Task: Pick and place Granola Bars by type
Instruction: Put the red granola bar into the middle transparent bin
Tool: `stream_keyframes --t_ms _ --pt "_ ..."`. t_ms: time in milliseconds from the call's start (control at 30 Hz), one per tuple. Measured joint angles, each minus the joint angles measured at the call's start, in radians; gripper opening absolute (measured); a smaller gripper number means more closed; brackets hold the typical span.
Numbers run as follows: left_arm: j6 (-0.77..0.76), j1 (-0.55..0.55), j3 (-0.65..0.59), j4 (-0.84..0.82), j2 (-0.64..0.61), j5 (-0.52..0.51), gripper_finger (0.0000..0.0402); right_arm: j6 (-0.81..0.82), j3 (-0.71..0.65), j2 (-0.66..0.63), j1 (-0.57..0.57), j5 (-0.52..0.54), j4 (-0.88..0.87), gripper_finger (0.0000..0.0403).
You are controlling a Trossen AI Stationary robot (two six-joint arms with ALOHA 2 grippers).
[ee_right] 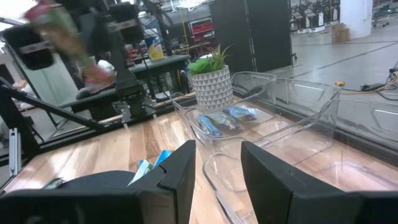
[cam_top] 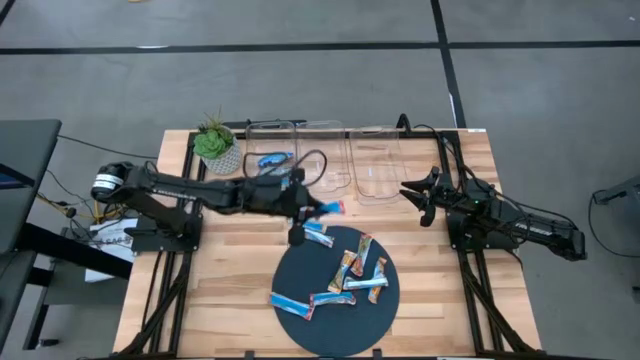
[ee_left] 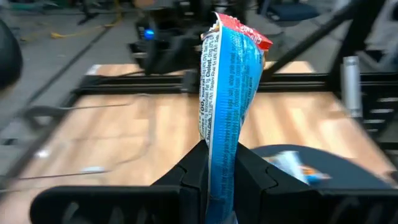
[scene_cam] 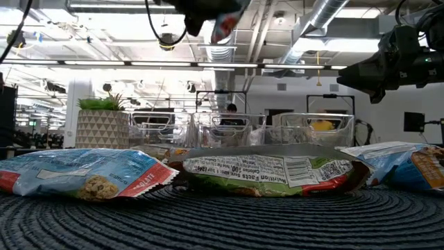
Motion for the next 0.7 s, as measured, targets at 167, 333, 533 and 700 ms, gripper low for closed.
stream_keyframes --t_ms 167,333,533,700 --pt "0.060 0.120 0.000 0.000 0.000 0.000 0.0043 0.000 0.000 0.000 0.000 0.000 0.000 0.0123" --pt "0.074 0.238 0.000 0.000 0.000 0.000 0.0043 0.000 0.000 0.000 0.000 0.000 0.000 0.0123" --pt "0.073 0.343 0.000 0.000 0.001 0.000 0.0043 0.000 0.000 0.000 0.000 0.000 0.000 0.0123" --pt "0.028 0.401 -0.001 -0.010 0.010 0.000 0.0043 0.000 0.000 0.000 0.000 0.000 0.000 0.0123"
